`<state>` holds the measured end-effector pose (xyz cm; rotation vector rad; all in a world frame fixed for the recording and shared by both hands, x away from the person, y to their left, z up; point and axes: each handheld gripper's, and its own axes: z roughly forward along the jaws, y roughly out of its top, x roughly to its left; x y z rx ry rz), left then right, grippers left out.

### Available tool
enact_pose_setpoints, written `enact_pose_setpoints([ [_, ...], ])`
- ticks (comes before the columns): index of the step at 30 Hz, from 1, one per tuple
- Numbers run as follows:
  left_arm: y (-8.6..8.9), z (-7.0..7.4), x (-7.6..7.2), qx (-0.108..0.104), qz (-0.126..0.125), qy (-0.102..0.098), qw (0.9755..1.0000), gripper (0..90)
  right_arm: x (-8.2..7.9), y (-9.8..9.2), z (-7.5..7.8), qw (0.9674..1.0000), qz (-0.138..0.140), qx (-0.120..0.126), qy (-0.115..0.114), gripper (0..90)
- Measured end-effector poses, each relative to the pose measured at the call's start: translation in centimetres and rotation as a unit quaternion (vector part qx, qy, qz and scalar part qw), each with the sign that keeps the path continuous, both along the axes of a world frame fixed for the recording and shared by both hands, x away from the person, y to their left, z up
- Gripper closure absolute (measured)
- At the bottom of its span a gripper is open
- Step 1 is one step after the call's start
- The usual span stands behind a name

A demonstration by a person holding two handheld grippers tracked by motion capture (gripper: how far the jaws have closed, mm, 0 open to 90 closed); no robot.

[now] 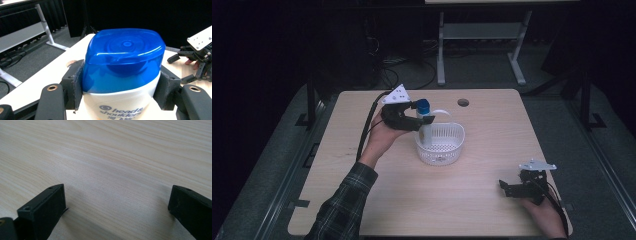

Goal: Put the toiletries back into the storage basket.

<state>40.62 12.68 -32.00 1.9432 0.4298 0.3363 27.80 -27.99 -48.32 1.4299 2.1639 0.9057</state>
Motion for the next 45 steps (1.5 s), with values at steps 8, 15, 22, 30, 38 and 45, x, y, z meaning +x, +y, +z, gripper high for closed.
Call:
enact_pose_setpoints([
  [8, -0.5, -0.6, -0.1, 0.012, -0.002, -0.001, 0.9999, 35.3, 0.0, 0.0, 0.0, 1.0, -0.001, 0.0, 0.0, 0.8],
  [15, -0.6, -1.7, -0.2, 0.016, 0.0, 0.004, 0.9999, 35.3, 0.0, 0.0, 0.0, 1.0, -0.001, -0.001, 0.0, 0.8],
  [22, -0.7, -2.6, -0.3, 0.02, 0.002, 0.007, 0.9998, 35.3, 0.0, 0.0, 0.0, 1.0, -0.001, -0.001, -0.001, 0.8],
  [30, -0.8, -3.6, -0.2, 0.029, 0.006, 0.011, 0.9995, 35.3, 0.0, 0.0, 0.0, 1.0, -0.001, 0.0, 0.0, 0.8],
  [38, -0.9, -4.4, -0.2, 0.03, 0.01, 0.015, 0.9994, 35.3, 0.0, 0.0, 0.0, 1.0, -0.001, 0.0, 0.0, 0.8],
  [45, -0.9, -5.0, -0.3, 0.036, 0.012, 0.016, 0.9992, 35.2, 0.0, 0.0, 0.0, 1.0, -0.001, 0.0, 0.0, 0.8],
])
